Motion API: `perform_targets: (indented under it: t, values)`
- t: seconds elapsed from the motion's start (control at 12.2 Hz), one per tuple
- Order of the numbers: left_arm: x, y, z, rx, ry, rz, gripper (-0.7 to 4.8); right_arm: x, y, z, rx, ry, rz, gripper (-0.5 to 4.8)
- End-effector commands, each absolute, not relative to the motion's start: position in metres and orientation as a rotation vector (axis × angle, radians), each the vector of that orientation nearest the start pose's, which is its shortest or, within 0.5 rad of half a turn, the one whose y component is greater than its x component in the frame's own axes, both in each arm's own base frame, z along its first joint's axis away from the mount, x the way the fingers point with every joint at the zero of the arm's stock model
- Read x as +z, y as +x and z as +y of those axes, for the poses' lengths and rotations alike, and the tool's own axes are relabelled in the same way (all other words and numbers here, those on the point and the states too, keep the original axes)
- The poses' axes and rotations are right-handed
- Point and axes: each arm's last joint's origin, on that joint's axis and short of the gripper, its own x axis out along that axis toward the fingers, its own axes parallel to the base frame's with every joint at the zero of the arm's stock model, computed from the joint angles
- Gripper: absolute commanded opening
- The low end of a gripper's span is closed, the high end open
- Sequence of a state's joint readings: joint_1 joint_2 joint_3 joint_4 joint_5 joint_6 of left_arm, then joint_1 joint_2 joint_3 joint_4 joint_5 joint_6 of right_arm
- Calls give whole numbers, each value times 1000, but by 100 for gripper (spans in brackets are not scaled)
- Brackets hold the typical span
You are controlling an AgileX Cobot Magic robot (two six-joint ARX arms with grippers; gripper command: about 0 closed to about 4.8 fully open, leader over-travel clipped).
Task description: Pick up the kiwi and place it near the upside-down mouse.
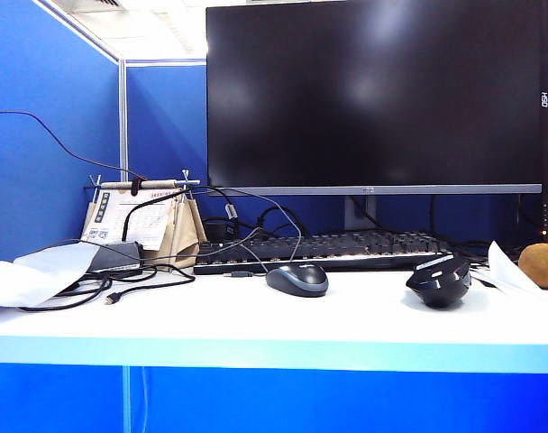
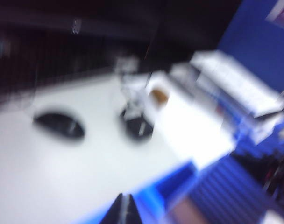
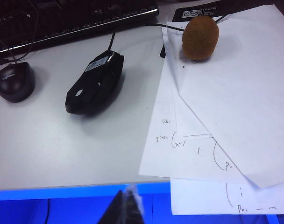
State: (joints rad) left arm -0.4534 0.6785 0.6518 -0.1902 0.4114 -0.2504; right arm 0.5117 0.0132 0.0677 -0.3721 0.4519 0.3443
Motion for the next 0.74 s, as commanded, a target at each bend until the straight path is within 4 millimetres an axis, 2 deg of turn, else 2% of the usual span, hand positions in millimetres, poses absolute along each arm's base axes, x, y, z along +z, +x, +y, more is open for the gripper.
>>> perform_targets:
  t: [0.08, 0.25, 0.49, 0.74]
  values:
    - [309, 155, -91, -923, -105, 542, -5, 151, 82, 32, 20, 207, 277, -6]
    - [308, 174, -101, -943, -22, 589, -5, 151, 82, 32, 20, 206, 278, -6]
    - [302, 172, -100, -989, 125, 576, -5, 151, 82, 32, 21, 203, 284, -6]
    - [303, 176, -100, -944, 149, 539, -5, 150, 82, 32, 20, 217, 287, -5]
